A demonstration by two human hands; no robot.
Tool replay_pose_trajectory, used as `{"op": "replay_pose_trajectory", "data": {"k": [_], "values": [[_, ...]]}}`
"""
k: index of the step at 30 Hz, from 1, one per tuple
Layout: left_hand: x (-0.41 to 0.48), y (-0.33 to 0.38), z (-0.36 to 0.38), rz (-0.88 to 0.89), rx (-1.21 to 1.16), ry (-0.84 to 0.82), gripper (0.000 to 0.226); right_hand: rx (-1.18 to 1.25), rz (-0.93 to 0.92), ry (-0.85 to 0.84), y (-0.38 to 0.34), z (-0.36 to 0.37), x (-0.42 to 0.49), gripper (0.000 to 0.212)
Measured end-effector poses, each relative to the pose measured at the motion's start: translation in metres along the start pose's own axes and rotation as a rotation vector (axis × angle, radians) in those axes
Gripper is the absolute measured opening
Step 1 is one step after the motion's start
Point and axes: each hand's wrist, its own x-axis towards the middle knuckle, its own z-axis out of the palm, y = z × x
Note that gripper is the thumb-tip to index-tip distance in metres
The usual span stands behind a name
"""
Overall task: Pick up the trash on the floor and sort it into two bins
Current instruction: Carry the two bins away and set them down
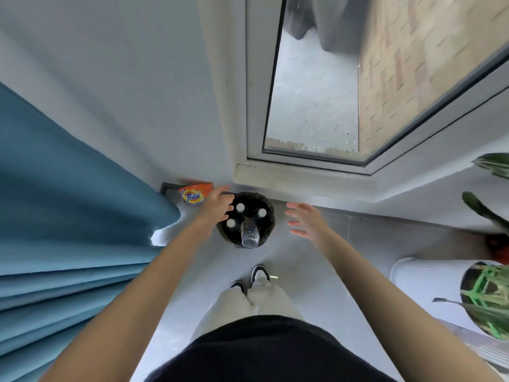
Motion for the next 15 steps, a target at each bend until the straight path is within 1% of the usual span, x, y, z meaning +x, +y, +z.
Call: {"op": "replay_pose_trajectory", "data": {"k": [3,7,10,12,15], "values": [[-0.019,0.009,0.002,0.068,0.058,-0.047,0.041,0.023,-0.044,-0.002,0.003,-0.004,-0.029,0.026],[-0.037,0.021,0.008,0.161,0.15,-0.175,0.04,0.047,-0.137,0.063,0.013,-0.008,-0.064,0.028],[-0.05,0.027,0.018,0.209,0.223,-0.29,0.04,0.093,-0.196,0.155,0.03,-0.012,-0.089,0.025],[-0.06,0.027,0.026,0.233,0.291,-0.384,0.041,0.152,-0.221,0.247,0.046,-0.014,-0.109,0.025],[-0.076,0.023,0.041,0.288,0.422,-0.503,0.04,0.278,-0.217,0.385,0.075,-0.015,-0.145,0.027]]}}
